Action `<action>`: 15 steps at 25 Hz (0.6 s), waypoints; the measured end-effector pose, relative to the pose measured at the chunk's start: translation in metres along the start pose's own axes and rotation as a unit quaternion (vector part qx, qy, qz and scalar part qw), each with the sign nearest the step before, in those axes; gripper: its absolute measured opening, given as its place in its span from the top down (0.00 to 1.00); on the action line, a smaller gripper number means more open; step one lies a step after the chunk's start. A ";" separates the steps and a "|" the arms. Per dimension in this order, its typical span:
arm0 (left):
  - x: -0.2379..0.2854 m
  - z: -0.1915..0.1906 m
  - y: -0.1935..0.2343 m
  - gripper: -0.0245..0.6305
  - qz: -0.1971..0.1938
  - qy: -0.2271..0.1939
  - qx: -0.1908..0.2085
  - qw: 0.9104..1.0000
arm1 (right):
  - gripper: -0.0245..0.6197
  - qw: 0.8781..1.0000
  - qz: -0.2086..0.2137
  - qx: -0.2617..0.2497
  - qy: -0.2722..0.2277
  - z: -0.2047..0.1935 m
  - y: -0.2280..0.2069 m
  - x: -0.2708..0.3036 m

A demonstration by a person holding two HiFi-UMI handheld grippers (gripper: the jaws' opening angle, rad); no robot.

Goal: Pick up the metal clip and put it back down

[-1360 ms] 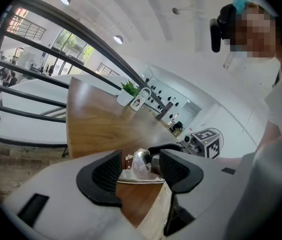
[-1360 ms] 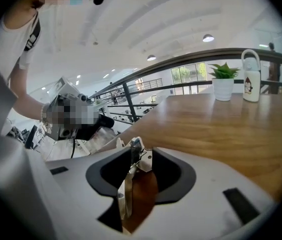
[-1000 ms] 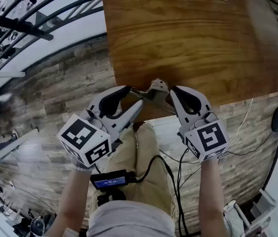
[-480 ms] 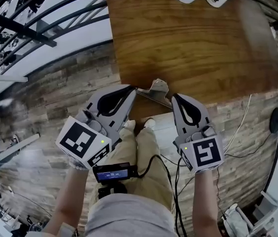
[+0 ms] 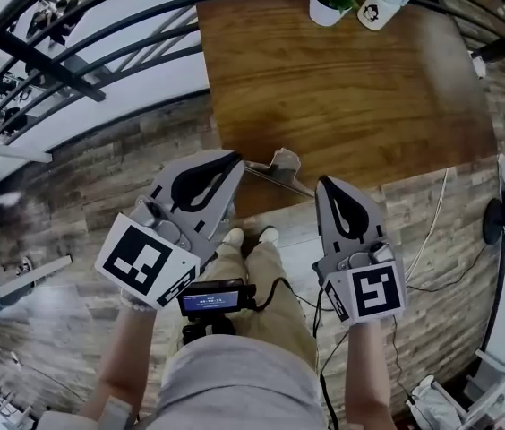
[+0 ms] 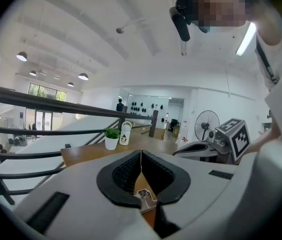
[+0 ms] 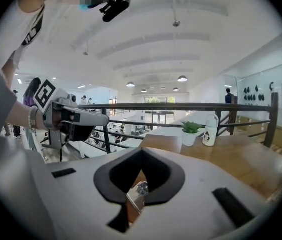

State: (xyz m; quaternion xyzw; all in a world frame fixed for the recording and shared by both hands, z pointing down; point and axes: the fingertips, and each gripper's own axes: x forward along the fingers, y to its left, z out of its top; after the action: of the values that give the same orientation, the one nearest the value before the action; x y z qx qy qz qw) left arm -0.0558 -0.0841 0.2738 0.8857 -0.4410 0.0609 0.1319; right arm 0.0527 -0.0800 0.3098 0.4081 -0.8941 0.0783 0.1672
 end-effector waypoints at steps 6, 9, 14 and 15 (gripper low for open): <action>-0.017 0.019 -0.010 0.95 -0.002 -0.008 0.023 1.000 | 0.96 0.999 -0.029 0.014 -0.024 0.023 -0.001 -0.021; -0.026 0.028 -0.014 0.95 -0.003 -0.013 0.029 0.999 | 0.96 0.999 -0.035 0.021 -0.035 0.034 0.002 -0.031; -0.036 0.038 -0.023 0.95 -0.005 -0.022 0.036 0.999 | 0.96 0.998 -0.043 0.021 -0.040 0.042 0.007 -0.045; -0.038 0.040 -0.025 0.95 -0.007 -0.022 0.037 0.999 | 0.96 0.998 -0.044 0.022 -0.040 0.043 0.008 -0.047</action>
State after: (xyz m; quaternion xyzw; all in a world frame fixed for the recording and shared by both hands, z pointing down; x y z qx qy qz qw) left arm -0.0591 -0.0519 0.2229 0.8940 -0.4354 0.0568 0.0897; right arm 0.0652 -0.0530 0.2523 0.4539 -0.8791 0.0739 0.1255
